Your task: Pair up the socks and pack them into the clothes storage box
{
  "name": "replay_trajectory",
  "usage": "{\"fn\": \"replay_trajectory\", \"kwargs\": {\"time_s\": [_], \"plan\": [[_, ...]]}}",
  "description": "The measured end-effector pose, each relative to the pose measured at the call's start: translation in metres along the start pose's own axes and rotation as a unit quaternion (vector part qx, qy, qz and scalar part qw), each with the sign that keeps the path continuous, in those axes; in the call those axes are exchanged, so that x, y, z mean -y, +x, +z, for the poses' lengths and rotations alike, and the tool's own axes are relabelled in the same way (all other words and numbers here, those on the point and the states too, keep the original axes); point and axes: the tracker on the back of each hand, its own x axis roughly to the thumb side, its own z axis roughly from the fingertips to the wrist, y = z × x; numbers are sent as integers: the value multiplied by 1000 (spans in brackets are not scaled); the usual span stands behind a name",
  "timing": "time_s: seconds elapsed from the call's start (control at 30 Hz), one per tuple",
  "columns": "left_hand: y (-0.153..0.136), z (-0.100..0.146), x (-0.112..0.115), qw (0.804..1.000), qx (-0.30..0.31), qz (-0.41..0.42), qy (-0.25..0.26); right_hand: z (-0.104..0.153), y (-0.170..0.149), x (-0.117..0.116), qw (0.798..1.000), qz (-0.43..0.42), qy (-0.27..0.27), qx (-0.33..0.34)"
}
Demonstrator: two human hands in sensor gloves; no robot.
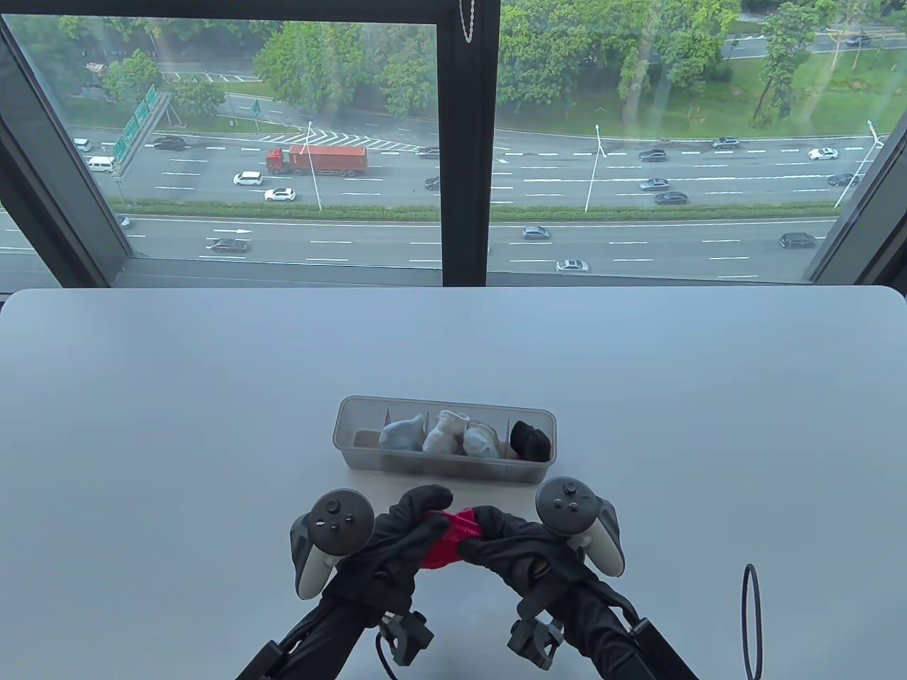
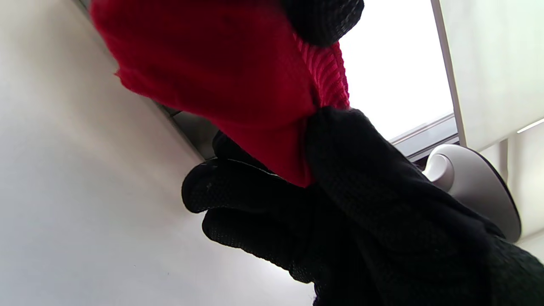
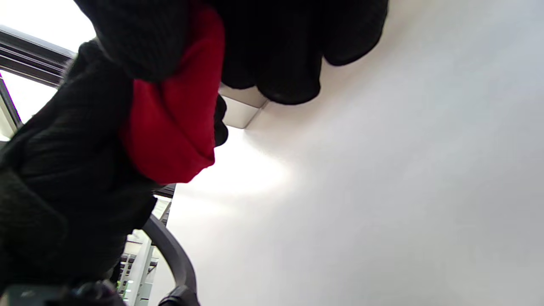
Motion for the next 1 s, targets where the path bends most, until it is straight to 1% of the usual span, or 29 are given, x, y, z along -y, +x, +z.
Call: {"fn": "replay_trajectory", "kwargs": {"time_s": [0.07,0.13,0.17,0.2,0.23,0.27,0.3,0.33,0.43,0.47,0.5,0.53,0.57,0.6,0.63,0.67,0.7,0.73,0.77,0.8,0.83,0.87,0.93,1.0], "plan": [[2,-1,0,997,-4,-44,-60,1,-1,1,1000,-3,-15,-3],[-1,-1,3,987,-32,-74,-136,3,-3,6,999,-6,-31,-4],[-1,0,5,988,-9,-84,-127,3,-3,7,999,-12,-31,-4],[2,0,5,992,14,-93,-83,3,-4,6,999,-20,-28,-5],[5,0,5,994,22,-94,-55,2,-5,6,999,-23,-31,-10],[8,1,3,996,38,-78,-18,1,-5,5,999,-31,-26,-12],[9,1,3,997,42,-66,5,1,-5,5,999,-35,-22,-8],[6,2,1,998,33,-52,16,2,-3,4,999,-38,-20,-2],[-3,3,-6,999,7,18,37,2,0,1,1000,-5,-22,9],[-6,3,-8,998,-1,31,49,1,0,-1,1000,-8,-14,10],[-4,4,-8,998,4,22,54,1,0,-3,1000,-29,-5,11],[-2,4,-8,999,11,11,46,0,0,-3,999,-40,-7,8],[1,5,-7,999,30,-3,31,0,-1,-1,999,-47,-8,7],[2,3,-5,999,51,-1,-7,1,-3,3,998,-61,-13,7],[2,2,-3,998,47,1,-30,2,-4,5,997,-71,-20,5],[0,1,1,997,11,-5,-72,3,-7,8,995,-91,-31,3],[-4,2,4,995,-24,-25,-90,3,-9,10,993,-118,-30,6],[-7,3,4,996,-32,-36,-73,4,-10,10,989,-143,-27,8],[-8,4,5,999,-25,-26,-28,4,-9,9,991,-129,-32,-1],[-5,4,5,1000,-15,-11,0,3,-10,8,995,-95,-33,-4],[-3,4,4,1000,-6,-19,-7,2,-9,7,998,-63,-23,-5],[0,4,4,999,-3,-35,-16,2,-7,6,999,-52,-17,-5],[5,5,7,996,11,-80,-34,1,-6,6,997,-74,-34,-15],[9,5,8,994,15,-101,-47,2,-7,11,996,-68,-48,-16]]}}
